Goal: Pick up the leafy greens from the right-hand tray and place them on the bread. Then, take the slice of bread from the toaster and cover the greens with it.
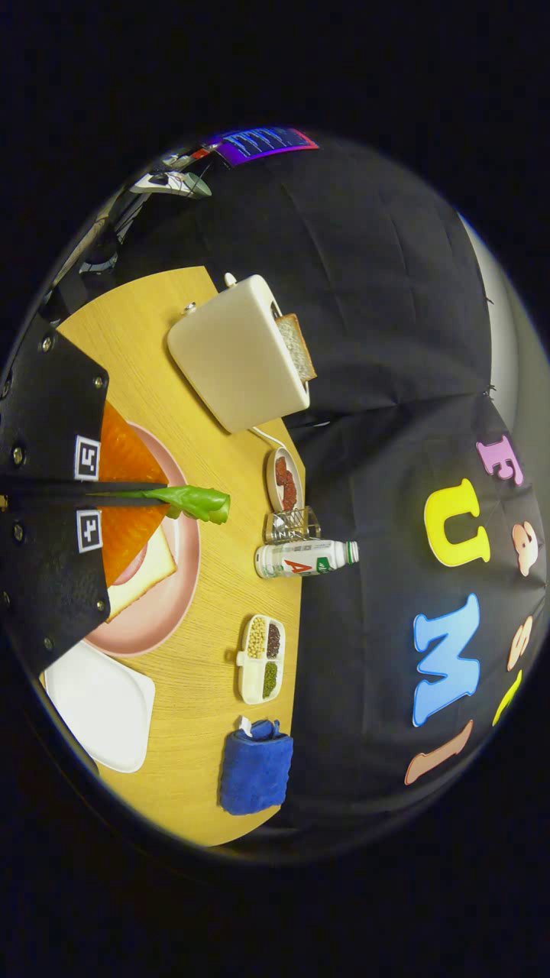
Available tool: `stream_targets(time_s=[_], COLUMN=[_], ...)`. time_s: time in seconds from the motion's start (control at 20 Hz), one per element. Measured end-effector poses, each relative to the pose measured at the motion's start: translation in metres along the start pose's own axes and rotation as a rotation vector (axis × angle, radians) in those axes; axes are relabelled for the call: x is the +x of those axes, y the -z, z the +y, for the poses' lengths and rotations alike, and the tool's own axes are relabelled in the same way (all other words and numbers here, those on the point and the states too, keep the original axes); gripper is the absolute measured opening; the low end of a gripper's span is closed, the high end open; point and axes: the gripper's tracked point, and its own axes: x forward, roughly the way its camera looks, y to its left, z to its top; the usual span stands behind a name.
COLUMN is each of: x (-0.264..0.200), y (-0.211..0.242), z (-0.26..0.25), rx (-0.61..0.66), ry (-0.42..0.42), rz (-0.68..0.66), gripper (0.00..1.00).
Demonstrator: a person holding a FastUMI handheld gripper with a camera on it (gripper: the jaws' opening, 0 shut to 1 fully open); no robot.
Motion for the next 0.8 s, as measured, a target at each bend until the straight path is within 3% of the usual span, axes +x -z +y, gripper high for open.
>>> stream_targets(time_s=[0.35,0.5,0.6,0.65,0.7,0.75,0.8], x=[0.008,0.009,0.004,0.006,0.004,0.002,0.002], y=[0.011,0.007,0.001,0.002,-0.002,-0.006,-0.009], z=[-0.030,-0.035,-0.034,-0.035,-0.037,-0.039,-0.038], rx=[-0.056,-0.088,-0.086,-0.086,-0.090,-0.099,-0.101], ry=[0.124,0.167,0.173,0.179,0.195,0.212,0.222], rz=[0.037,0.019,0.010,0.000,-0.011,-0.027,-0.038], gripper=[0.00,0.07,0.24,0.50,0.61,0.72,0.74])
